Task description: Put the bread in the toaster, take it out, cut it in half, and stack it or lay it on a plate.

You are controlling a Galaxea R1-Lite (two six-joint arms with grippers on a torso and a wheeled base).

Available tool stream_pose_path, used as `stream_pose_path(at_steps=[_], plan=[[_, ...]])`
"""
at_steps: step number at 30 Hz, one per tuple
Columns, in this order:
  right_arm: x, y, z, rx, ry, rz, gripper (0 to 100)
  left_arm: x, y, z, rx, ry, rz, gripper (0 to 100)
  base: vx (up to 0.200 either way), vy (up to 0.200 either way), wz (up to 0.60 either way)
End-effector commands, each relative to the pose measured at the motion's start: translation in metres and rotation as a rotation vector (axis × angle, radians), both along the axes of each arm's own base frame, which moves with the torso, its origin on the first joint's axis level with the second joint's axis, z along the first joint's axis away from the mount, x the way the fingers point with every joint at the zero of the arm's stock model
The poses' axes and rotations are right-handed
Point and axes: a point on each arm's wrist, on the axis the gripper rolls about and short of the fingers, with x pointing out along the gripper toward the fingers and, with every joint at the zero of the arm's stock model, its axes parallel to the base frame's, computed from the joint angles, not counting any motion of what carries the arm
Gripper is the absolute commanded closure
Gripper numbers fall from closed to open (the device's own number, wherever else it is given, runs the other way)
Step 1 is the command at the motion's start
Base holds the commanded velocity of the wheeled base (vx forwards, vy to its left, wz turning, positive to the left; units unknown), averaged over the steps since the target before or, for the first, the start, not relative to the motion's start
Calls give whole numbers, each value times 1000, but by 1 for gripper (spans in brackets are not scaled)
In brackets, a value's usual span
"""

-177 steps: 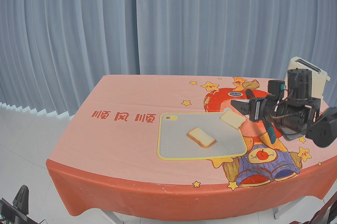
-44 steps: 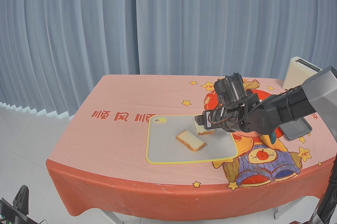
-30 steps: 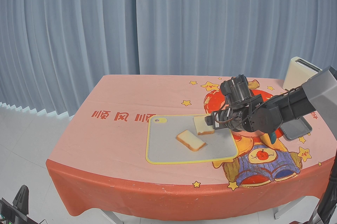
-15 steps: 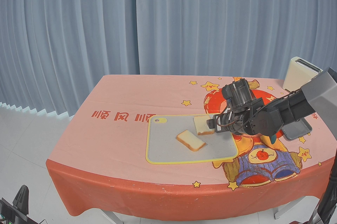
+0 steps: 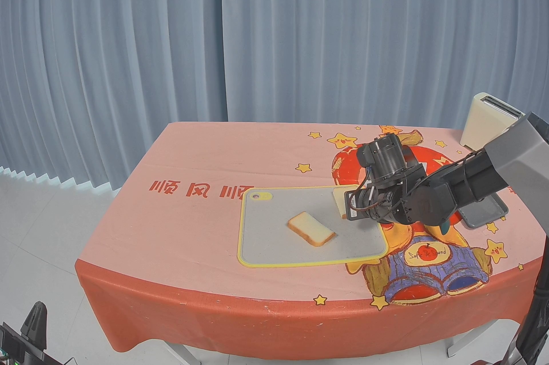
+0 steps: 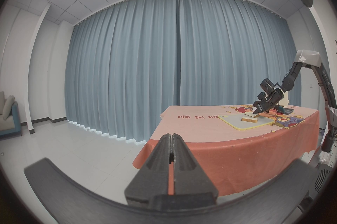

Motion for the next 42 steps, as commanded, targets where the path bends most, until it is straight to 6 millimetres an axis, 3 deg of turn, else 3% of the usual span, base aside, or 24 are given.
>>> stream_pose_path(at_steps=[1,8,12,20,35,42], plan=[[0,2,-5,-8,14,3,100,1,0,-5,0,17,1,100,0,0,0],[0,2,9,17,-24,3,100,1,0,-5,0,17,1,100,0,0,0],[-8,-3,33,53,-68,5,100,1,0,-5,0,17,1,100,0,0,0],[-17,-8,41,56,-76,1,100,1,0,-5,0,17,1,100,0,0,0],[-74,-44,92,115,-157,5,100,1,0,-5,0,17,1,100,0,0,0],[-99,-59,99,120,-166,2,100,1,0,-5,0,17,1,100,0,0,0]])
